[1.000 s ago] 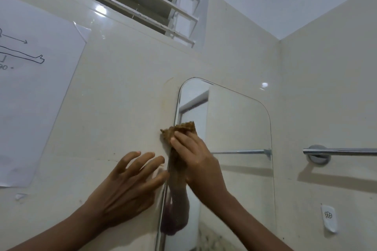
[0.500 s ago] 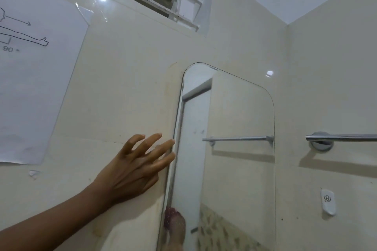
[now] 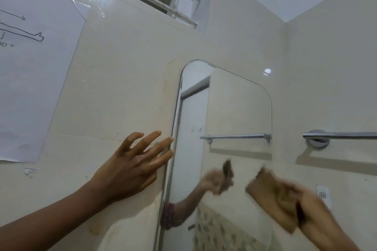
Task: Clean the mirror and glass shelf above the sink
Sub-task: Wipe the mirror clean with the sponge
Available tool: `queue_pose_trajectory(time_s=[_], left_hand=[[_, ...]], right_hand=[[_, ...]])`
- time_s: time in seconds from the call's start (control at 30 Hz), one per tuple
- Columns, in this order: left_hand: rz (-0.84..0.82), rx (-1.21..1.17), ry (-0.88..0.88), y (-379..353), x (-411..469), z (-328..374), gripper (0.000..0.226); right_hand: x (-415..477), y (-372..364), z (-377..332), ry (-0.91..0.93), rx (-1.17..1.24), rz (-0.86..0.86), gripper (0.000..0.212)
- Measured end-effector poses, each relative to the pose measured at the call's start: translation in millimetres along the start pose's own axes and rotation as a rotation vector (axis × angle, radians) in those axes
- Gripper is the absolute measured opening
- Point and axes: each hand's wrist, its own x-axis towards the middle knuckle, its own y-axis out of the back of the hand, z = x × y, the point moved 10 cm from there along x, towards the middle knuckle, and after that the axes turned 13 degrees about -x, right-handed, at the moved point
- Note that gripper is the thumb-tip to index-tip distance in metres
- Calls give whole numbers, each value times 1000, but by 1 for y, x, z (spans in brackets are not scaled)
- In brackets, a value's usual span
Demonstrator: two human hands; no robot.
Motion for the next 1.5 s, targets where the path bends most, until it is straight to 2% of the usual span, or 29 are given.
queue_pose_trajectory(time_s=[0.03, 0.07, 0.1, 0.13, 0.23, 0.3, 0.33, 0.4, 0.53, 0.6, 0.67, 0.73, 0.83, 0.93, 0.97, 1.1, 1.17, 1.23, 1.33, 1.4, 1.5], left_hand=[[2, 2, 3, 0, 1, 0, 45], [9, 6, 2, 1, 0, 0, 45], [11, 9, 4, 0, 1, -1, 45], [16, 12, 4, -1, 0, -1, 45], [13, 18, 22, -3, -1, -4, 54], [9, 25, 27, -3, 0, -6, 57], [14, 27, 25, -3, 0, -6, 58], [23, 27, 23, -2, 1, -5, 58], [66, 30, -4, 0, 0, -3, 55], [75, 26, -18, 3, 1, 0, 49], [66, 27, -29, 4, 3, 1, 47], [47, 28, -30, 2, 2, 1, 48], [42, 24, -27, 0, 2, 1, 47], [49, 28, -27, 1, 2, 1, 45], [58, 30, -25, 3, 2, 1, 44], [76, 36, -4, 2, 2, -1, 52], [71, 50, -9, 2, 2, 0, 47], [68, 54, -13, 2, 2, 0, 45], [63, 57, -4, 0, 0, -2, 49], [58, 67, 0, -2, -1, -3, 49], [59, 74, -5, -4, -1, -3, 47]], right_hand=[[10, -9, -17, -36, 156, -147, 37], [21, -21, -33, -43, 257, -210, 61], [34, -22, -41, -99, 350, -207, 82], [44, -30, -49, -117, 401, -213, 84], [68, -44, -75, -28, 394, -29, 29], [85, -45, -85, 90, 393, 138, 19], [89, -44, -90, 162, 348, 229, 13], [86, -42, -100, 274, 138, 440, 22], [59, -51, -123, 489, -485, 832, 11], [49, -64, -133, 673, -720, 965, 11], [46, -73, -134, 776, -842, 1009, 16], [48, -77, -126, 807, -872, 962, 22], [48, -91, -110, 876, -978, 815, 43], [58, -87, -110, 897, -949, 732, 45], [66, -79, -113, 838, -910, 737, 44], [99, -47, -118, 372, -691, 754, 33], [95, -59, -129, 319, -645, 733, 32], [77, -93, -145, 420, -682, 702, 33], [20, -166, -168, 811, -757, 630, 40], [-32, -213, -166, 1061, -773, 504, 48], [-96, -256, -133, 1304, -848, 287, 50]])
